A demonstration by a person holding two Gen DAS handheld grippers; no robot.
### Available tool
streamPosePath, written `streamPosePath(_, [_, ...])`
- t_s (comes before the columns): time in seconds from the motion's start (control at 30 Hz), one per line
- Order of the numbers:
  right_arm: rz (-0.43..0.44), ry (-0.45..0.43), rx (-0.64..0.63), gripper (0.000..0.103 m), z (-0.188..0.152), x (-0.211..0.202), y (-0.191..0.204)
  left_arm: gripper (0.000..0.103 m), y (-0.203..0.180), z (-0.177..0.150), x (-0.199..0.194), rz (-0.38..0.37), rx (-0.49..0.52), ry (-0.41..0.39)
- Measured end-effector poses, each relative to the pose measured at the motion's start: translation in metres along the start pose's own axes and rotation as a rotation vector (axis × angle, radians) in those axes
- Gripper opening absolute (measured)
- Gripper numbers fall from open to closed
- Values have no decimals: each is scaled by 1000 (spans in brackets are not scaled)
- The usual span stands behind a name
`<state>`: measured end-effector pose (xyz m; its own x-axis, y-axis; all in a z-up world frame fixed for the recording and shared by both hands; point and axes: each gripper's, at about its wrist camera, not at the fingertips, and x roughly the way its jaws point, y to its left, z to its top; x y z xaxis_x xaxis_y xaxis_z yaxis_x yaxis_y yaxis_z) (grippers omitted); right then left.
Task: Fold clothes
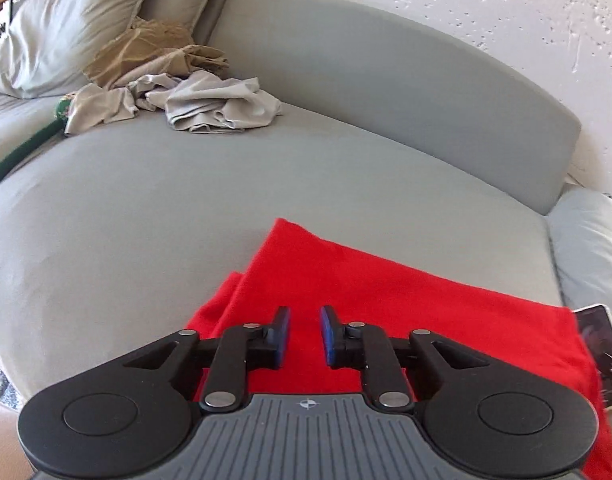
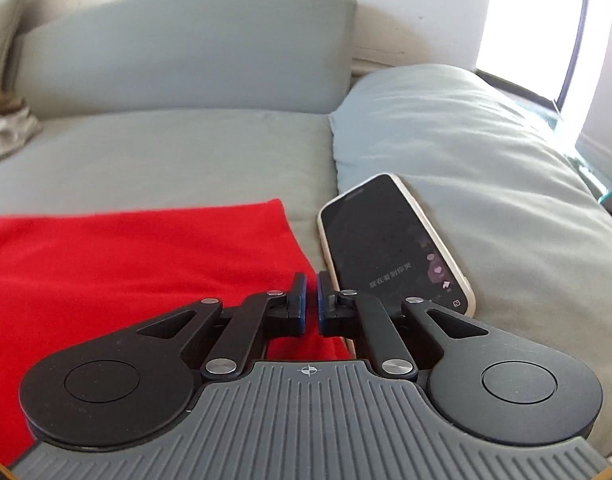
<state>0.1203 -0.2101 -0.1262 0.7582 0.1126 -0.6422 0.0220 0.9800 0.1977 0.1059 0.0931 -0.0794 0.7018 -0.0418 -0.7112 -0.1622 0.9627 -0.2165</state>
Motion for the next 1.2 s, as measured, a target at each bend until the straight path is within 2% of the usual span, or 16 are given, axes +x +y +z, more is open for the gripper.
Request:
streamPosePath(0.1, [124,22,148,25,13,0,-10,24,-11,17,7,-123,-24,41])
streamPosePath(0.23, [283,60,338,25,25,8,-25,22,-5,25,56,-254,-144,30])
streamPosePath(0.33, [378,120,454,25,17,47,-39,19,14,18,87,-206,-227,27])
streamPosePath(0.37, [410,141,493,23,14,60,-44,11,20,16,96,-190,-253,25])
streamPosePath(0.4, [401,119,507,6,11,64,-48,11,23,15,97,-168,-262,0])
streamPosePath(0.43, [369,76,508,4,9,64,-53,12,25,14,98,-145,-270,-26])
streamPosePath(0.53, [232,-35,541,8,7,55,-63,16,24,14,90,-61,-287,-112])
streamPosePath(0.63, [99,-103,573,15,9,46,-74,29,20,16,66,10,-295,-170])
streamPosePath(0.7, [40,-117,552,16,12,29,-77,31,13,18,41,-20,-250,-141])
streamPosePath(0.77, [42,-100,487,27,17,0,-72,33,5,14,17,-82,-152,-80])
streamPosePath(0.8, [48,-89,453,43,20,-16,-69,34,1,11,5,-103,-98,-49])
streamPosePath(0.83, [63,-64,421,53,21,-32,-67,35,-8,1,-7,-106,-43,-19])
streamPosePath(0.93, [108,38,314,52,12,-71,-52,36,-26,-44,-34,-68,110,36])
streamPosePath(1.07, [105,123,162,52,-34,-98,-24,36,-38,-91,-45,23,280,23])
streamPosePath(1.13, [89,150,71,51,-56,-110,-10,36,-46,-101,-51,45,391,12])
streamPosePath(1.2, [56,160,-45,51,-70,-121,3,36,-49,-105,-57,61,417,52])
